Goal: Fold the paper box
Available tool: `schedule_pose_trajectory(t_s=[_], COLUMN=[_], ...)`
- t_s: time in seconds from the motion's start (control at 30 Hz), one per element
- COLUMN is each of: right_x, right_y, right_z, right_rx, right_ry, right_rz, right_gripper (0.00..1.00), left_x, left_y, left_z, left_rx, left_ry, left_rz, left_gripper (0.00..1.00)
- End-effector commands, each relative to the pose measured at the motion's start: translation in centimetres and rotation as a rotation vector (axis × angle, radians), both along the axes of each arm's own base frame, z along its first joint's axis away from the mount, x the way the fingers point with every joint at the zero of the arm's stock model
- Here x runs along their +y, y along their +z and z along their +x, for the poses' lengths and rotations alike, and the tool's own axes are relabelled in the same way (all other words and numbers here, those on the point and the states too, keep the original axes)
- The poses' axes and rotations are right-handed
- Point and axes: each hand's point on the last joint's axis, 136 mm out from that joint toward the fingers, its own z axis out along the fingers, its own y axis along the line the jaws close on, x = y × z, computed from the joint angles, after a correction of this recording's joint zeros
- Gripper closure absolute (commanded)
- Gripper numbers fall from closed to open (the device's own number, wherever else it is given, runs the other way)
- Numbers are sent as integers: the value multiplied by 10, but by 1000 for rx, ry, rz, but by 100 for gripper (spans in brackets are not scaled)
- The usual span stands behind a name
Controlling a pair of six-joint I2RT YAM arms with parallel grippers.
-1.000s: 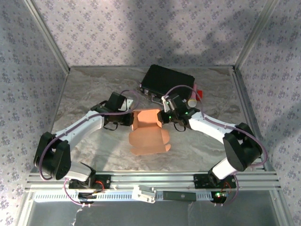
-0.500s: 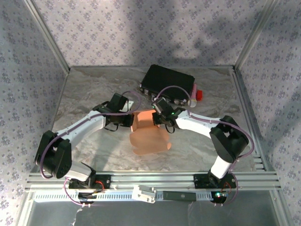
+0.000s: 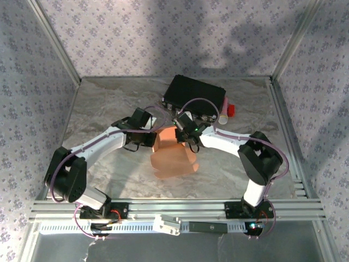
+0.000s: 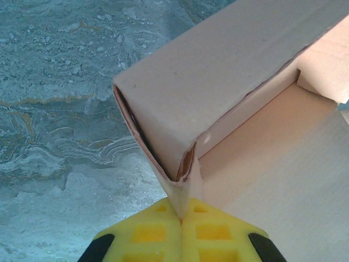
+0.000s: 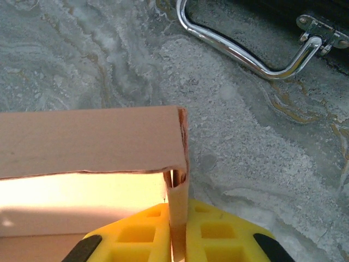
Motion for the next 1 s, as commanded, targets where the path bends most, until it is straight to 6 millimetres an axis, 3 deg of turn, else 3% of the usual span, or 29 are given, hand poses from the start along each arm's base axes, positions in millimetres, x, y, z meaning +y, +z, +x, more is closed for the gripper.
schedule_pose_trajectory(t_s=[0.0, 0.6, 0.63, 0.8, 0.97], right_x=[0, -4, 2, 2, 0], right_y=[-1, -3, 8, 8, 7], right_z=[10, 20, 27, 28, 29], right_rx=[-9, -24, -47, -47, -51], right_ry=[-5, -27, -28, -29, -38], right_rz=[-10, -31, -9, -11, -23], right_gripper=[86, 81, 81, 80, 92], left_x=[-14, -14, -14, -14, -14], left_y=[9, 9, 9, 9, 9], left_z=[1, 0, 1, 0, 1], left_rx=[-7, -4, -4, -4, -5], left_ry=[-47, -53, -51, -53, -52], left_rz=[-30, -23, -24, -23, -22], left_gripper=[100, 100, 100, 100, 100])
